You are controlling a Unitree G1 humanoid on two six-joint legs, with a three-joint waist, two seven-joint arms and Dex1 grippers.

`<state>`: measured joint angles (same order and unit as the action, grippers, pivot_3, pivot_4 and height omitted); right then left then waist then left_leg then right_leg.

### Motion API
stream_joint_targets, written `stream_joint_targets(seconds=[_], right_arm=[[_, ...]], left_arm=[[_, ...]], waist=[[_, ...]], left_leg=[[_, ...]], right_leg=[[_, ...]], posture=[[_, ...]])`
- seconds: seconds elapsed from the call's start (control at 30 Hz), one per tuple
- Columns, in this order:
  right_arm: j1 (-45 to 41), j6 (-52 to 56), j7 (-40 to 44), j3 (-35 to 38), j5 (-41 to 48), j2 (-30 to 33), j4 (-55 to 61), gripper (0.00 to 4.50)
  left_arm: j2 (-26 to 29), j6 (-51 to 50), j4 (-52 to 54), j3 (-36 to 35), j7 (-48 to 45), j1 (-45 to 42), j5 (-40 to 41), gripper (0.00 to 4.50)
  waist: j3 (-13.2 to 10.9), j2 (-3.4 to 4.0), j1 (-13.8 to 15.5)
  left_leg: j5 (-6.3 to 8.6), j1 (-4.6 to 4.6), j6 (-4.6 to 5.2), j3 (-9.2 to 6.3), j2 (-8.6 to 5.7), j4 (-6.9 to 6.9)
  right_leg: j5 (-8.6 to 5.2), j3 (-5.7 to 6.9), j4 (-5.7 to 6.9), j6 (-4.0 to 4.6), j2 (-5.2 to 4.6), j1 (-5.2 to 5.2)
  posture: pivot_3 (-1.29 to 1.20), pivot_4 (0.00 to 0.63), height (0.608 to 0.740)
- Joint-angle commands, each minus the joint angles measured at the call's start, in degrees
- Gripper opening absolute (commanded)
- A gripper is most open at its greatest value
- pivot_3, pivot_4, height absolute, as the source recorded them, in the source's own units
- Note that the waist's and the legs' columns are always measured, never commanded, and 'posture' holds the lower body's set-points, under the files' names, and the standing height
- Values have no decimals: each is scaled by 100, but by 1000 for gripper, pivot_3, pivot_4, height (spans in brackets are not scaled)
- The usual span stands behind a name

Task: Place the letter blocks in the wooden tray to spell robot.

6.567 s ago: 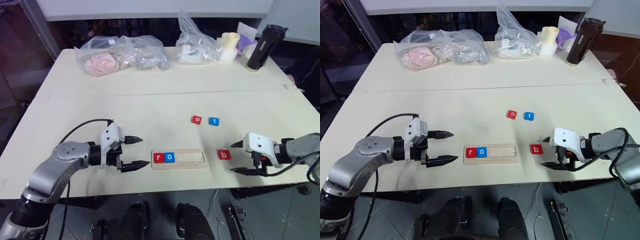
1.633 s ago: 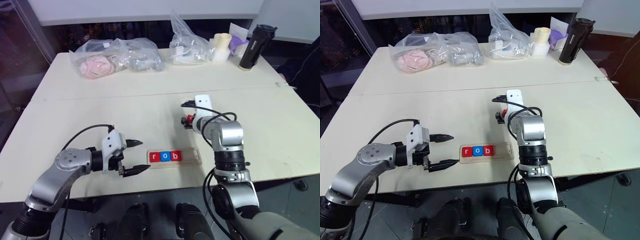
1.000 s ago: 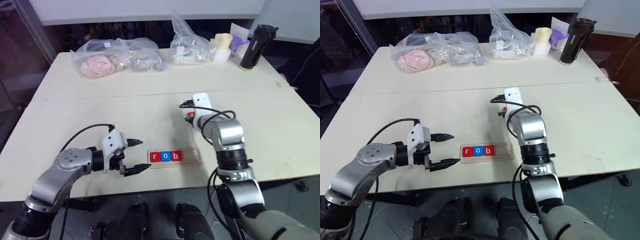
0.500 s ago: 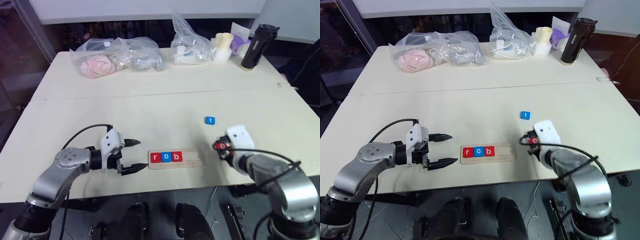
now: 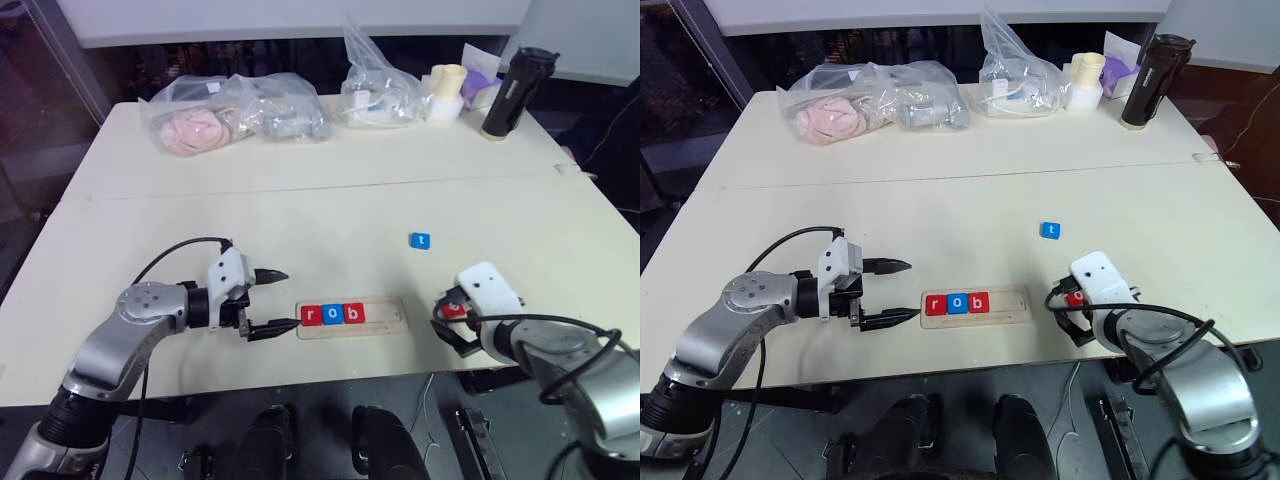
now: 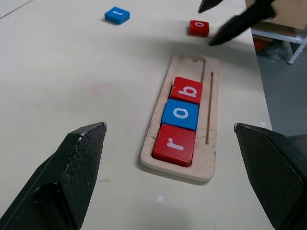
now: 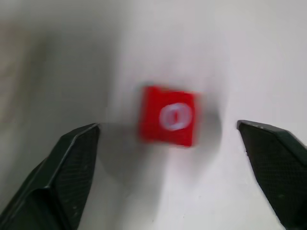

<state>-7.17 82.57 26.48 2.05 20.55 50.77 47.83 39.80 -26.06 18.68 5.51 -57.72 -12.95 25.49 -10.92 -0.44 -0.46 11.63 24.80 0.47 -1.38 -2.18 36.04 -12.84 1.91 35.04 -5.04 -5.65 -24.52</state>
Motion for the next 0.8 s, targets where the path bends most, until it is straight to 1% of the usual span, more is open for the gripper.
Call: stream_joint_targets(seconds=[0.03,0.07,0.13,0.17,0.23,0.33,0.4,0.53,0.67,0.8], right_arm=[[75,-1961,1416,4,23,876,-455,4442],[122,-2496,1730,-9,-51,1109,-661,4442],[178,-4281,2503,-236,-529,1597,-1352,4442],[127,-4991,2810,-364,-716,1734,-1715,4442],[-95,-5973,3251,-587,-930,1785,-2429,4442],[-546,-6892,3719,-933,-1214,1623,-3403,4442],[-831,-7324,3946,-1142,-1412,1481,-3982,4442],[-1259,-7715,4354,-1352,-1516,1192,-4798,4442],[-1466,-8026,4565,-1460,-1712,1024,-5434,4442],[-1584,-8351,4747,-1510,-1858,989,-5935,4442]], left_arm=[[-27,-56,222,-13,29,-134,60,4500],[-29,-72,230,-5,38,-151,63,4500],[-47,-132,249,-13,82,-215,79,4500],[-53,-154,249,-23,94,-242,81,4500],[-60,-187,267,-39,115,-263,81,4500],[-53,-253,341,-62,146,-243,103,4500],[-47,-290,404,-81,184,-204,116,4500],[-15,-365,506,-140,245,-143,148,4500],[25,-408,563,-179,287,-109,180,4500],[58,-440,611,-199,315,-79,205,4500]], waist=[[-2,-10,-1],[-2,-10,-3],[-3,-10,-3],[-3,-10,-6],[-4,-13,-7],[-5,-14,-16],[-5,-14,-10],[-5,-14,1],[-5,-14,17],[-5,-14,69]], left_leg=[[1,0,-1,-1,0,-2],[3,0,-3,-1,1,1],[3,0,-3,4,1,2],[3,0,-1,6,1,3],[3,0,2,11,0,4],[-3,0,12,11,1,6],[-4,0,14,11,1,7],[-5,0,15,10,1,9],[-5,0,16,10,0,14],[-5,-7,16,11,0,19]], right_leg=[[0,1,-3,0,1,2],[-1,3,-5,-1,3,4],[-1,6,-9,-1,3,5],[-1,6,-10,-1,3,5],[0,4,-12,-1,3,5],[5,1,-10,3,4,4],[15,1,-4,19,4,3],[16,0,2,21,5,3],[17,0,5,21,5,4],[18,-2,5,21,5,12]], posture=[[0,150,738],[0,150,738],[0,150,738],[0,150,738],[0,150,738],[0,150,738],[0,150,738],[0,150,738],[0,150,738],[0,150,738]])
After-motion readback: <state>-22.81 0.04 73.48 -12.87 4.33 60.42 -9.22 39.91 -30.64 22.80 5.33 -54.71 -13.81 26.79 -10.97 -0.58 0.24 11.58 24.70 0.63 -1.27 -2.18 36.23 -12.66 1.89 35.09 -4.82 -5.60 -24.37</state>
